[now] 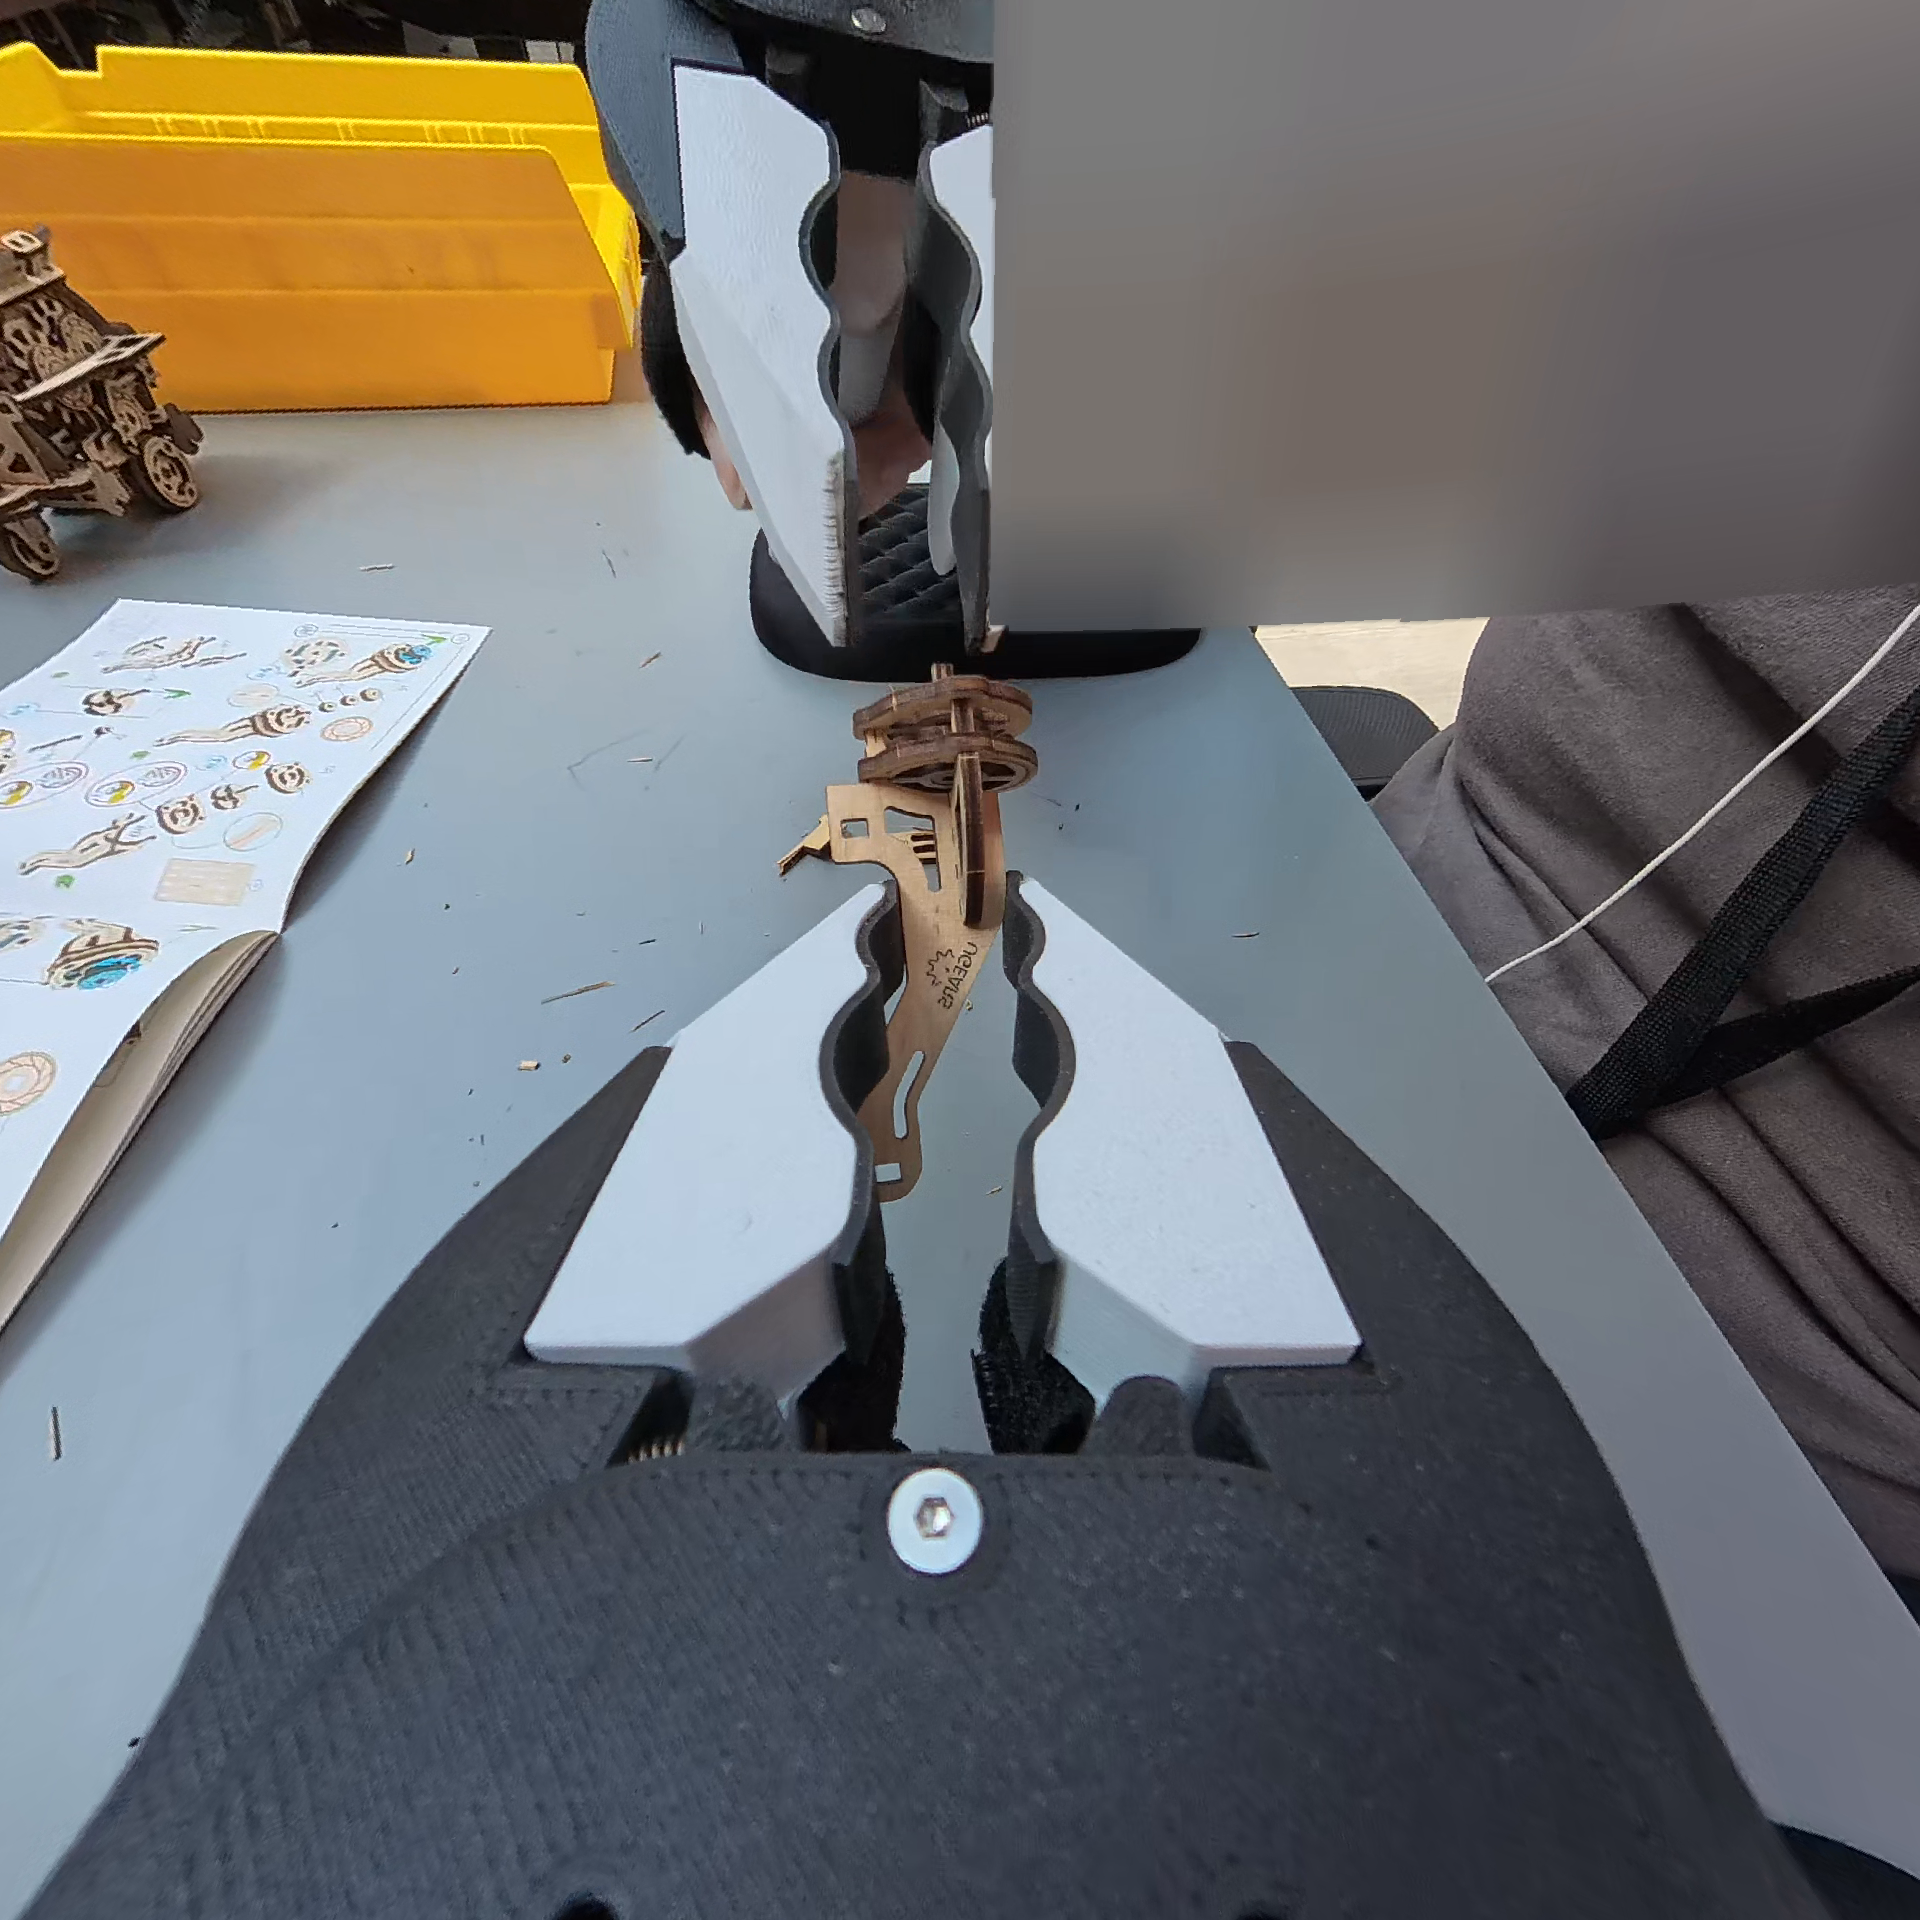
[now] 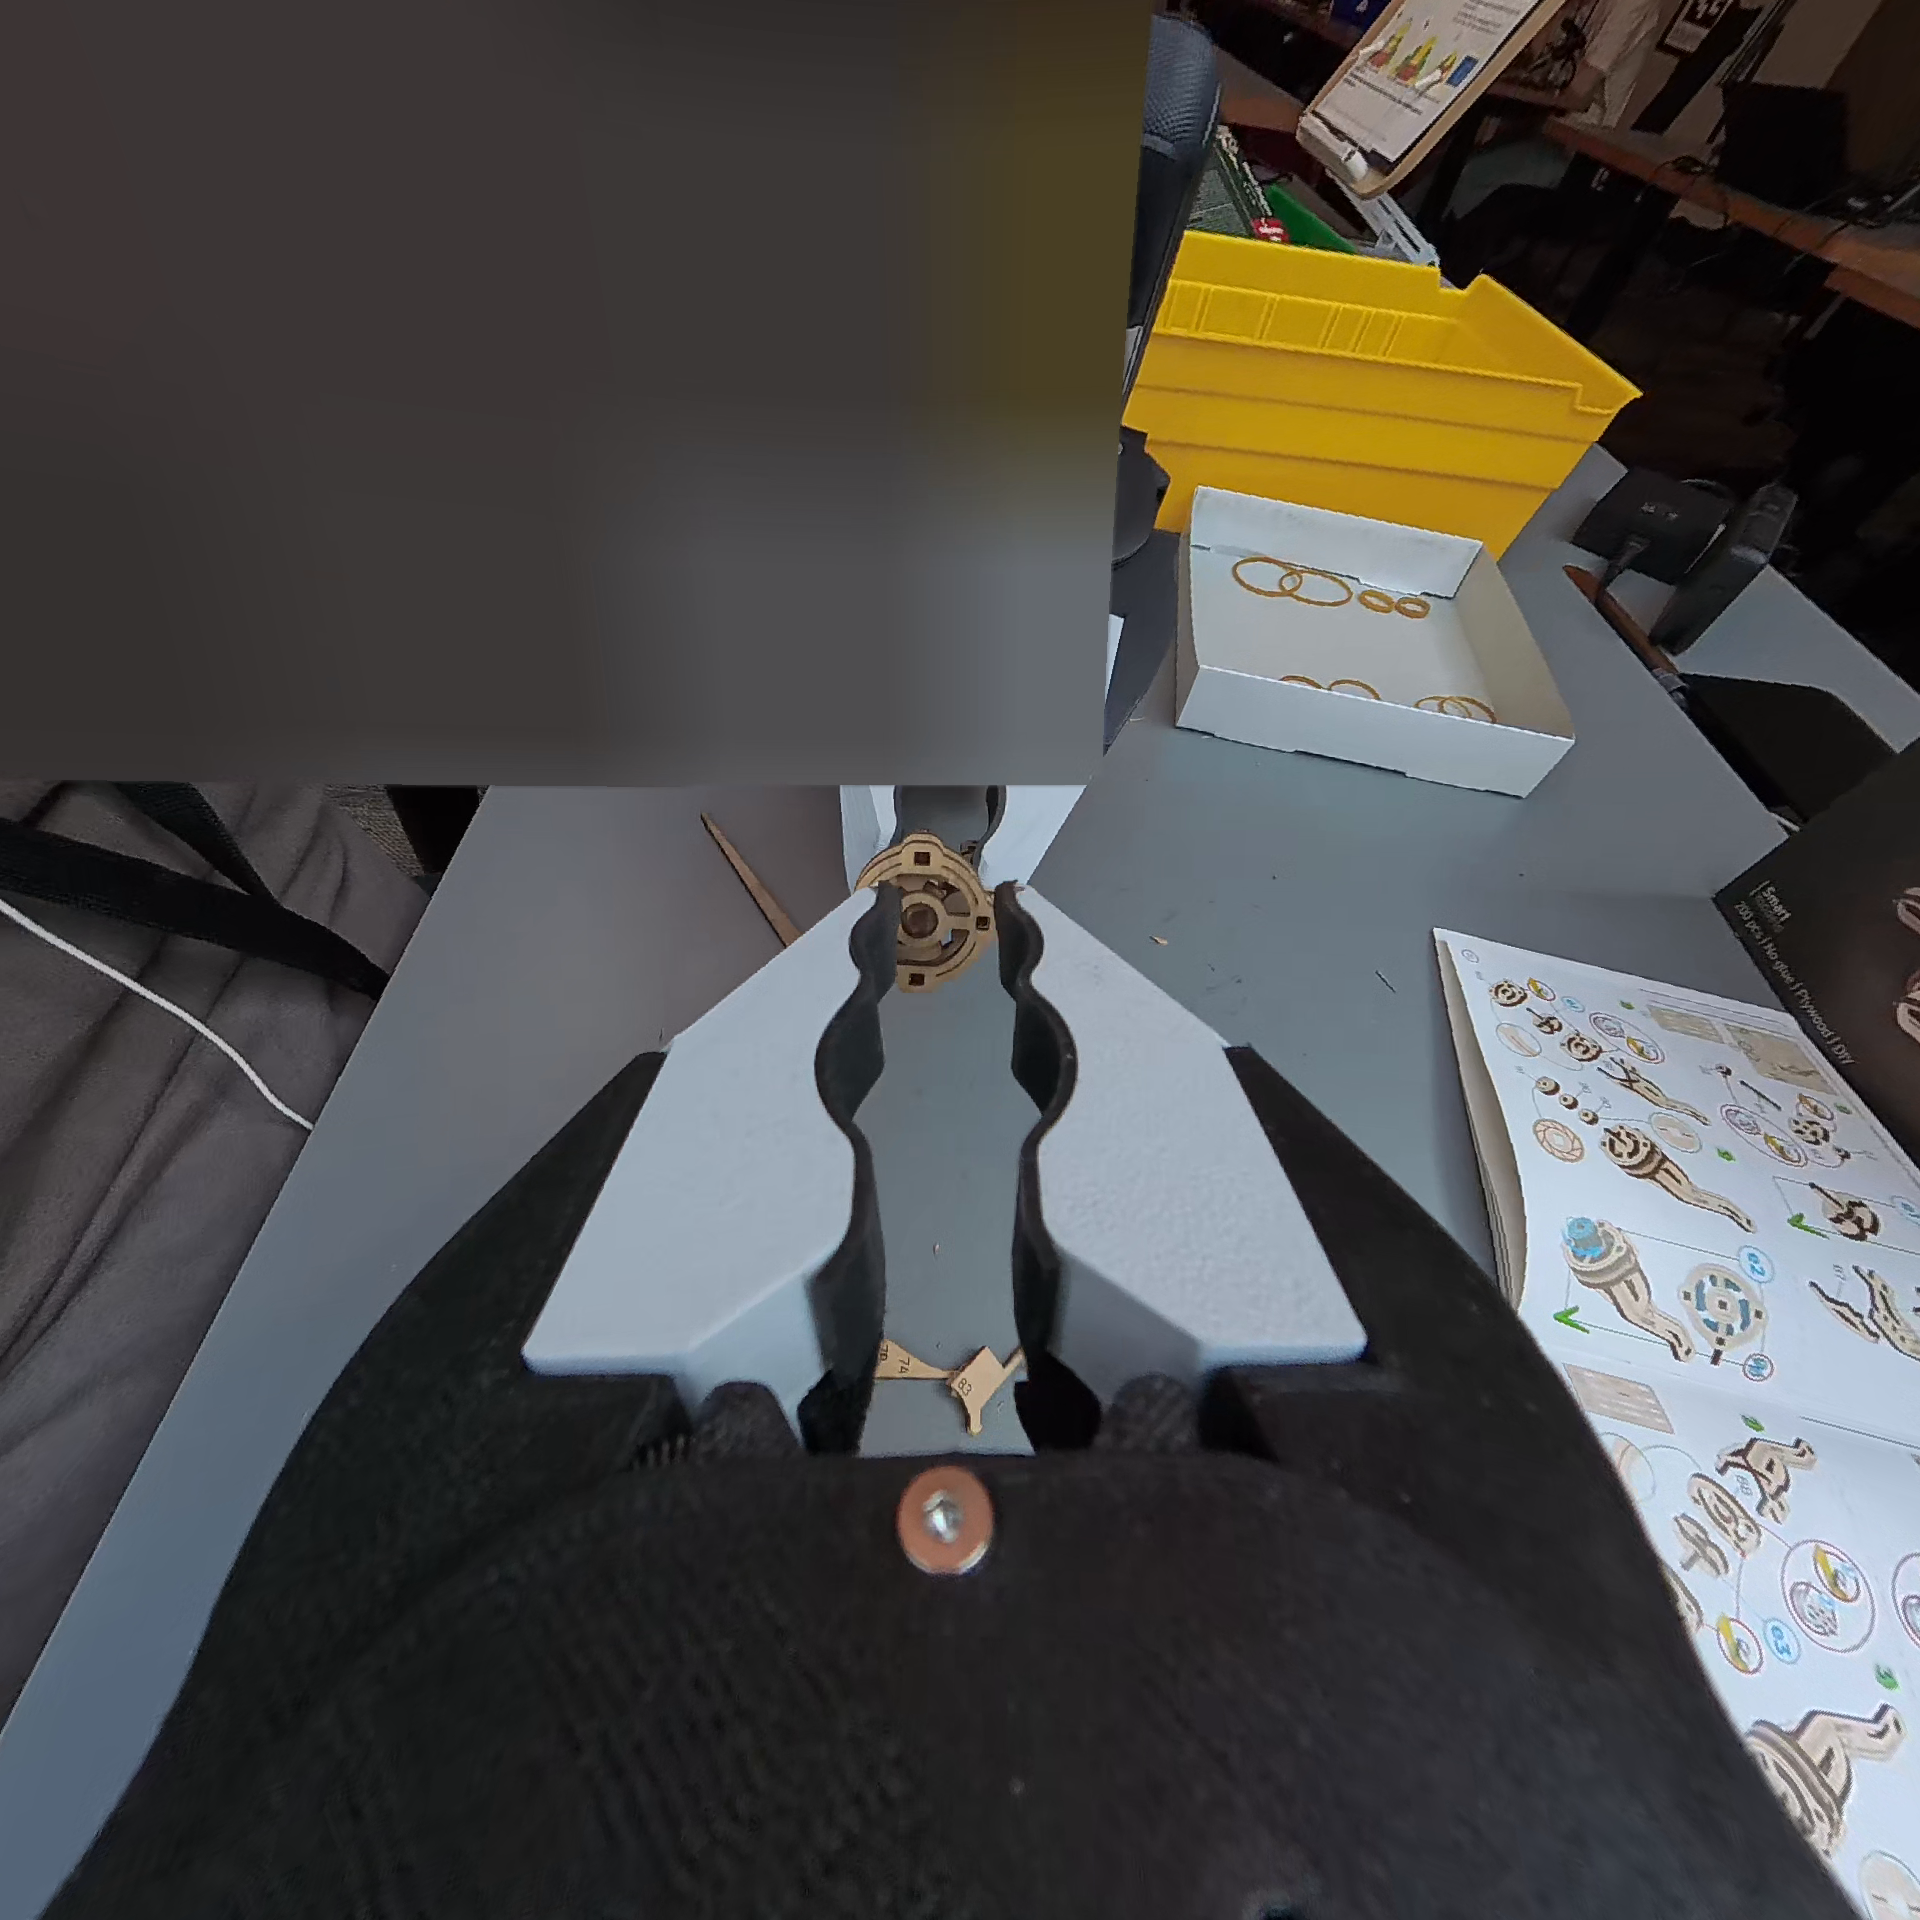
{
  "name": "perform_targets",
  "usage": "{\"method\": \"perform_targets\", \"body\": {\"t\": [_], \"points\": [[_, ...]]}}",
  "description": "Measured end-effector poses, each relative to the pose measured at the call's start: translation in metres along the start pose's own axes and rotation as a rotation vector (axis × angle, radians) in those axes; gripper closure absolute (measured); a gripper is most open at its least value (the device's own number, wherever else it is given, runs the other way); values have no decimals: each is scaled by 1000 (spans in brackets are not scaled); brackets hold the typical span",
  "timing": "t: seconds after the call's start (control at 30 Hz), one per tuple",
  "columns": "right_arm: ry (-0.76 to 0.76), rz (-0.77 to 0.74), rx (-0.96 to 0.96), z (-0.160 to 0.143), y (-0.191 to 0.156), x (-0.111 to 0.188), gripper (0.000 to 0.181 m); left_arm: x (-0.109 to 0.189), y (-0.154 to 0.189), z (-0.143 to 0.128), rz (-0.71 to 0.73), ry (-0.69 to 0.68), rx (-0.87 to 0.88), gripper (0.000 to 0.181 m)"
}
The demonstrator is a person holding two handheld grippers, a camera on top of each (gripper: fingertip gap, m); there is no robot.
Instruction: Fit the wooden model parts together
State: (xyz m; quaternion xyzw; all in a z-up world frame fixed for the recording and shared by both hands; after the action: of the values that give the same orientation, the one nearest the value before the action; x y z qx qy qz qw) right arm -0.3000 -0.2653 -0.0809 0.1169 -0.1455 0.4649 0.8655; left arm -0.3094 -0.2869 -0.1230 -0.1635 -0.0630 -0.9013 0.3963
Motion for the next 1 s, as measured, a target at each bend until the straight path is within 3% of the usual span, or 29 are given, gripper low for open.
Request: {"method": "perform_targets", "body": {"t": [0.2, 0.4, 0.57, 0.77, 0.9, 1.0], "points": [[-32, 15, -16, -7, 0, -9, 164, 2, -2, 0, 2, 2, 3, 164], [50, -5, -3, 10, -1, 6, 164, 4, -2, 4, -13, 31, 31, 164], [-7, 16, -32, -2, -1, -7, 162, 5, -1, 5, -8, 31, 15, 164], [25, 6, -37, 4, 0, 2, 160, 3, 0, 3, -10, 16, 11, 164], [-46, 26, -58, -9, -1, -8, 158, 2, -1, 0, -4, 1, 2, 164], [2, 13, -48, 0, -1, 0, 158, 3, 0, 4, -10, 19, 16, 164]]}}
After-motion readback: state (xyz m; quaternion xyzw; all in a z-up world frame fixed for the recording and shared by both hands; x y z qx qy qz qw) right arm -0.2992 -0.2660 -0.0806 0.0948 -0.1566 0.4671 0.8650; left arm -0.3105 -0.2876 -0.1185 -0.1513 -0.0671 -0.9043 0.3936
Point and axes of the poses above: each gripper's, where its closed fingertips meet, x back along the fingers, z out of its top, y = z × x across the jaws, the point moved 1 cm from there along x, back along the fingers, and after that the axes turned 9 degrees about z, right-handed, at the moved point
